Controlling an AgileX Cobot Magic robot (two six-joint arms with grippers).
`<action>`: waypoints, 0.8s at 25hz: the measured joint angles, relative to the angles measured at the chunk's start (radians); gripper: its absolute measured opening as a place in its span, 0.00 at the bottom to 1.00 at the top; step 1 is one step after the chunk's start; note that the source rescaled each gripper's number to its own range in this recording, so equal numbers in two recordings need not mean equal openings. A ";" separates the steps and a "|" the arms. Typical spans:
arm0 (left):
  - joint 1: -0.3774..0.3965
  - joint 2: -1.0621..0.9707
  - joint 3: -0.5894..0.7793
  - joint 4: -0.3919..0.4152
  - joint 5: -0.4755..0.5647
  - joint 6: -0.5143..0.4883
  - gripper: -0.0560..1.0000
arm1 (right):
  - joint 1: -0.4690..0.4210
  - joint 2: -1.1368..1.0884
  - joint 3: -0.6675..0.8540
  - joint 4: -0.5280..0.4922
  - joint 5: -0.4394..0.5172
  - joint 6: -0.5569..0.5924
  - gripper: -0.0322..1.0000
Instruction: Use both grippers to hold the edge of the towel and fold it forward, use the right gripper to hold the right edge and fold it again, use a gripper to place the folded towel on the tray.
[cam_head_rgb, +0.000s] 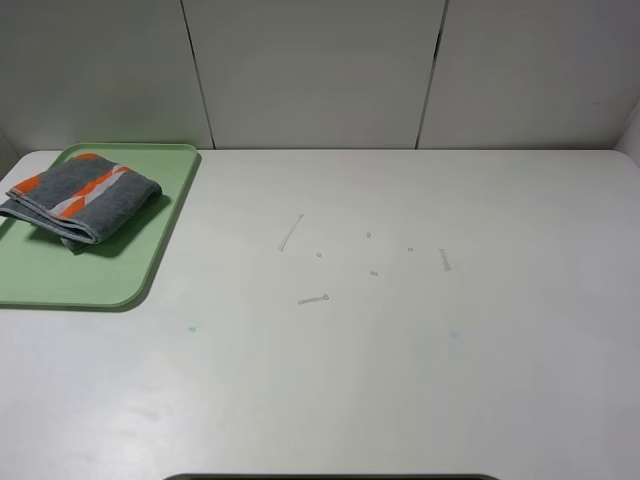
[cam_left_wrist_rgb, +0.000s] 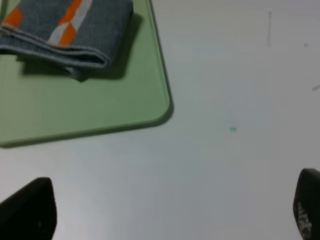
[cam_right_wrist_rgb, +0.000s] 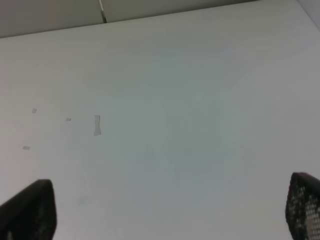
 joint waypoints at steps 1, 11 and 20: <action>-0.018 -0.013 0.012 0.011 -0.003 -0.013 0.95 | 0.000 0.000 0.000 0.000 0.000 0.000 1.00; -0.087 -0.053 0.032 0.070 -0.009 -0.119 0.95 | 0.000 0.000 0.000 0.000 0.000 0.000 1.00; -0.087 -0.053 0.032 0.070 -0.009 -0.121 0.95 | 0.000 0.000 0.000 0.000 0.000 0.000 1.00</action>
